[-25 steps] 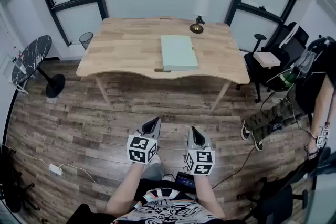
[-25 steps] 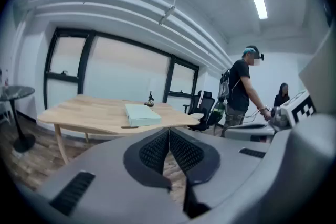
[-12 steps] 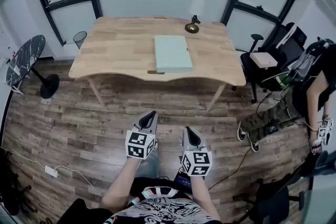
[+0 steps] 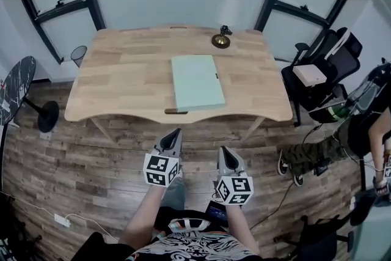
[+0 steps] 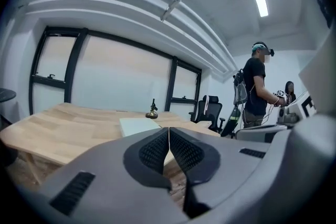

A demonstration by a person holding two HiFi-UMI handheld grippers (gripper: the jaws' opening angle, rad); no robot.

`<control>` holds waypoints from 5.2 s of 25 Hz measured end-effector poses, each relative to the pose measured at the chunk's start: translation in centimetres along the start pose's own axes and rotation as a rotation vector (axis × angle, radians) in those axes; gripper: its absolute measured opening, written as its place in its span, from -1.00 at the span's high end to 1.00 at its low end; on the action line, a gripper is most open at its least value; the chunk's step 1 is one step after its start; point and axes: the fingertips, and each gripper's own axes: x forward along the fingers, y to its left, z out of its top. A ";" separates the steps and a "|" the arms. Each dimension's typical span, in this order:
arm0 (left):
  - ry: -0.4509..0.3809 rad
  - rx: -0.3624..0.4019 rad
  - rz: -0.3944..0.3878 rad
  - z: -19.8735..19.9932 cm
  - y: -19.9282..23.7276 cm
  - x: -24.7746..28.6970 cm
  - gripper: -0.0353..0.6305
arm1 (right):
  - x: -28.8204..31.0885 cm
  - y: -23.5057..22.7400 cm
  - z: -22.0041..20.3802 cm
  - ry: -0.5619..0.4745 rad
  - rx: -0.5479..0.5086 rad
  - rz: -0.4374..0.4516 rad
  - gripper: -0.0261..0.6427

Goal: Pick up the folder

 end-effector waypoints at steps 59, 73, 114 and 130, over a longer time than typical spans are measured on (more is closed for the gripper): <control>0.387 -0.362 0.092 -5.4 21.4 29.2 0.12 | 37.3 -17.2 -0.1 0.416 0.084 -0.032 0.38; 0.369 -0.525 0.059 -6.0 21.3 30.8 -0.03 | 39.8 -17.3 -1.8 0.472 0.349 0.136 0.09; 0.268 -0.414 0.034 2.6 20.5 27.8 -0.02 | 34.2 -12.3 5.5 0.278 0.294 0.017 0.11; 0.180 -0.367 0.002 6.9 18.8 23.6 -0.02 | 30.1 -9.6 8.9 0.174 0.264 0.024 0.11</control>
